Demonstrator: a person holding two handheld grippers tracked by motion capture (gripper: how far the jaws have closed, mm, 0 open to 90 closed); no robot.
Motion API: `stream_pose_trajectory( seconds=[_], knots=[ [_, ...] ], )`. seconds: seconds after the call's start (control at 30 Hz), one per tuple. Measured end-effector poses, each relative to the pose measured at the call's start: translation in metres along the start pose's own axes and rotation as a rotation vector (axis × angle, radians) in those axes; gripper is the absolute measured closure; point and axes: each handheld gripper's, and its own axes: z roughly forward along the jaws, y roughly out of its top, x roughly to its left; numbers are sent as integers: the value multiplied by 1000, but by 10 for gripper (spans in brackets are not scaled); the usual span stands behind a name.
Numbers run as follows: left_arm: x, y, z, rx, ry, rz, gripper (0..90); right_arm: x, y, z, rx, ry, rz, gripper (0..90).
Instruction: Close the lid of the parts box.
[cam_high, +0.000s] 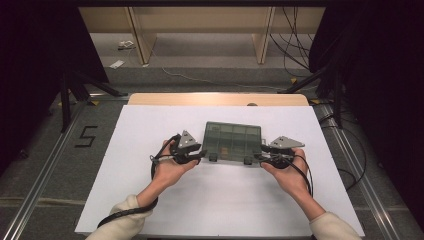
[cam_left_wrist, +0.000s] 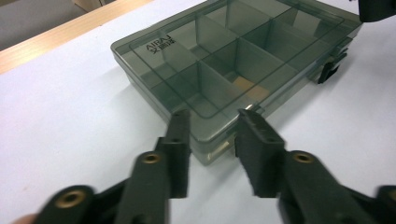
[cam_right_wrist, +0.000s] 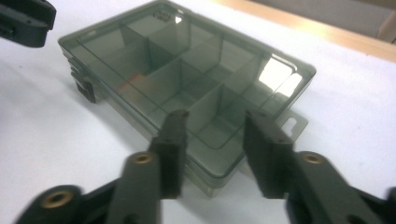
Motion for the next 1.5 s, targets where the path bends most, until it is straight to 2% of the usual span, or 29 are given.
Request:
stream_pose_trajectory(
  seconds=[0.23, 0.43, 0.53, 0.67, 0.87, 1.5],
  knots=[
    [4, -12, -20, -26, -7, -47, 313, -3, -6, -8, -60, 52, -10, 367],
    [11, -24, -40, -57, -18, -85, 174, -3, -9, -13, -88, 79, -21, 283],
    [14, -31, -50, -66, -5, -95, 138, -3, -11, -15, -91, 86, -25, 259],
    [20, -40, -59, -63, 25, -100, 38, -4, -14, -18, -95, 100, -27, 242],
    [26, -52, -69, -61, 48, -105, 0, -4, -18, -23, -97, 104, -30, 227],
    [31, -67, -85, -72, 69, -118, 0, -6, -26, -33, -91, 104, -36, 212]
  ],
)
